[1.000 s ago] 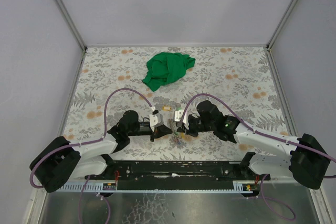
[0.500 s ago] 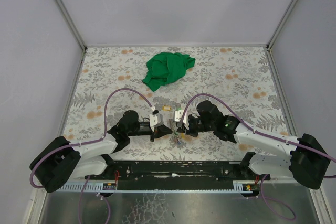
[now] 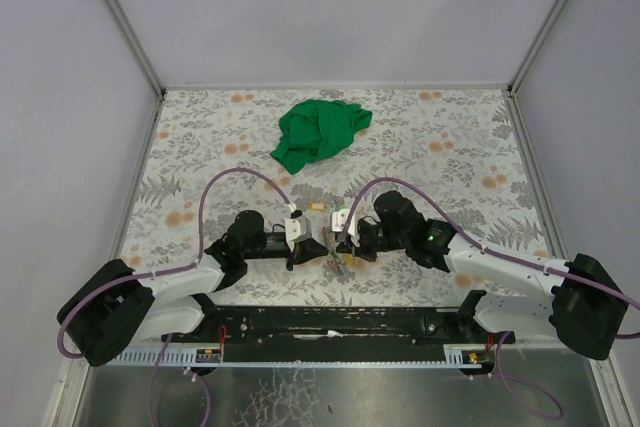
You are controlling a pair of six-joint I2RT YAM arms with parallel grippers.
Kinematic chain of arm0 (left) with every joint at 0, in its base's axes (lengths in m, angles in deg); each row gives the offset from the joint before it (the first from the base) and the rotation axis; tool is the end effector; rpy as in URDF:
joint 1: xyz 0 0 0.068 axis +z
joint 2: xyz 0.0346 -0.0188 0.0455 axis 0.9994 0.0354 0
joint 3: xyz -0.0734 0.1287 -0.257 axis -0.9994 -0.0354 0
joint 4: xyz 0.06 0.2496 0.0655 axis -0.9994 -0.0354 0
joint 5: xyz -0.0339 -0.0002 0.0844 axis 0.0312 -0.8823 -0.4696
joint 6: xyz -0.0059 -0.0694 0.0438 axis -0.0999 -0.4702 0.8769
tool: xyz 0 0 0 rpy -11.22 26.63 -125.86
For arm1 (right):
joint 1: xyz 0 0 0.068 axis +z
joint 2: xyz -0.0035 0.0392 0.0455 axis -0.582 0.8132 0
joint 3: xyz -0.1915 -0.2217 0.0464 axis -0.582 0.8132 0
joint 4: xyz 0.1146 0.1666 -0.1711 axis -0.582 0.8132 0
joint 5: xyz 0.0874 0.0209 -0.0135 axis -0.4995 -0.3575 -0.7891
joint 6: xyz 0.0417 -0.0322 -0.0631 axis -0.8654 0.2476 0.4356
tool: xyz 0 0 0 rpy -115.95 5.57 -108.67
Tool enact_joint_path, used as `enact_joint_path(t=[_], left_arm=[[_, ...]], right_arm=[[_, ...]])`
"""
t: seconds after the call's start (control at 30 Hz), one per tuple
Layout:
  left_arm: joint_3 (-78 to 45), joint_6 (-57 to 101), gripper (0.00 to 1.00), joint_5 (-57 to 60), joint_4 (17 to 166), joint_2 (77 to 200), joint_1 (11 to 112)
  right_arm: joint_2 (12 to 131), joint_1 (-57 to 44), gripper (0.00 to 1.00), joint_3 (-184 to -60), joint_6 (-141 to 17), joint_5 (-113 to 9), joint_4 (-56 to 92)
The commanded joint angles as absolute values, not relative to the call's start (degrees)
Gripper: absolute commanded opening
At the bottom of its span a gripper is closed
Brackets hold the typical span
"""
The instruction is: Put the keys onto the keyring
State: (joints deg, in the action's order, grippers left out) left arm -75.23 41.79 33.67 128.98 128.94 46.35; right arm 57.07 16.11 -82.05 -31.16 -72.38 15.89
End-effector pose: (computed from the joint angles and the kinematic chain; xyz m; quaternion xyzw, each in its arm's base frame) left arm 0.1386 -0.1852 0.1867 0.5043 0.5768 -0.4264 0.4808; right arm 0.1409 0.2317 0.2367 -0.6081 0.5863 0.3177 0.4306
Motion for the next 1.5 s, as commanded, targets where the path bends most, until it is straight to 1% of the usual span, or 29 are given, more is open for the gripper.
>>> enact_joint_path(t=[0.0,0.47,1.47], left_arm=[[-73.5,42.3,0.0,35.1,132.8,129.2,46.1],[-73.7,41.5,0.0,34.5,133.7,129.1,46.0],[-70.5,42.8,0.0,27.8,126.0,129.5,44.3]], right_arm=[[58.1,16.9,0.0,-85.6,-31.9,-75.6,13.9],[58.5,17.7,0.0,-85.9,-31.7,-75.0,13.9],[60.1,19.5,0.0,-88.7,-28.0,-69.5,17.1]])
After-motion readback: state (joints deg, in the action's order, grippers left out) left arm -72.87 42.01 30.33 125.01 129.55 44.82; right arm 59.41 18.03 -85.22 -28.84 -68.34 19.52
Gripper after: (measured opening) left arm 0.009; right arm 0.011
